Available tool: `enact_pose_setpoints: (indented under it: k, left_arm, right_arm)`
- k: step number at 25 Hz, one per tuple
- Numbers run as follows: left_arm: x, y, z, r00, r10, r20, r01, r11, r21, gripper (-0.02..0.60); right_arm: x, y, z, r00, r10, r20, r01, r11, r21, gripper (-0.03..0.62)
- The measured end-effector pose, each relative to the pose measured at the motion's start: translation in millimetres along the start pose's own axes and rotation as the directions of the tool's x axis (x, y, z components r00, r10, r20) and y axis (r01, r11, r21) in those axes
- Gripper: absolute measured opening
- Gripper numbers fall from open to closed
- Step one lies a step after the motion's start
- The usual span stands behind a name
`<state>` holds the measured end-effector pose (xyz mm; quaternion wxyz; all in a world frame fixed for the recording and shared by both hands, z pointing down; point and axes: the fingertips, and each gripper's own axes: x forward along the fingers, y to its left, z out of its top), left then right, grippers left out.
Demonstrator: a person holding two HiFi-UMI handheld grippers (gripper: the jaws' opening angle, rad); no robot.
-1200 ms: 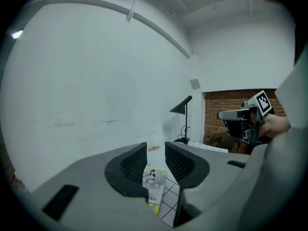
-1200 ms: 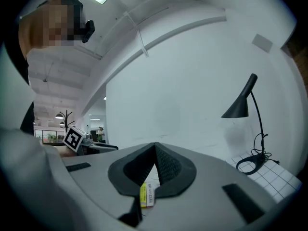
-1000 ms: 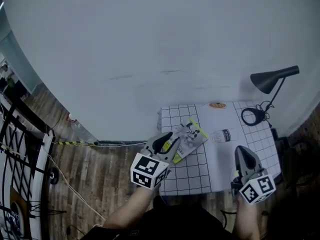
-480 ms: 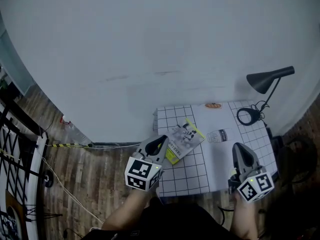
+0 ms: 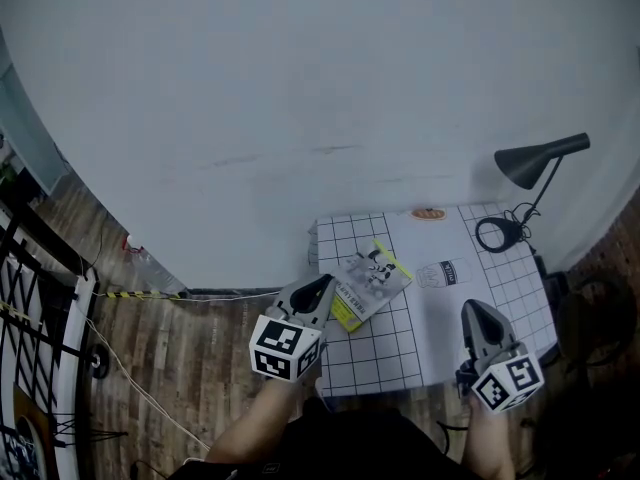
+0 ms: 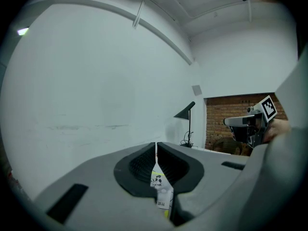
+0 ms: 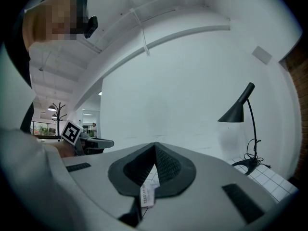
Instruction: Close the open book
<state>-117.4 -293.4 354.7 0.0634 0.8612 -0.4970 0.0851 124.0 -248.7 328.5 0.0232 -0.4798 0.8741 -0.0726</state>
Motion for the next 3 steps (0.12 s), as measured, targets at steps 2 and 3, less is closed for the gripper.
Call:
enact_pose_setpoints:
  k: [2,3]
  left_arm:
    - [-0.5,-0.3,-0.2,1.000,-0.004,-0.002,0.004,1.000,0.002,0.021]
    - [-0.8,-0.5,-0.2,1.000,-0.005,-0.003,0.005,1.000,0.003,0.020]
  right_arm:
    - [-0.5,0.9,-0.7,1.000,-0.001,-0.001,0.001,1.000,0.001,-0.006]
    - [-0.8,1.2,-0.9,1.000,-0.001,-0.001,0.001,1.000,0.001,-0.005]
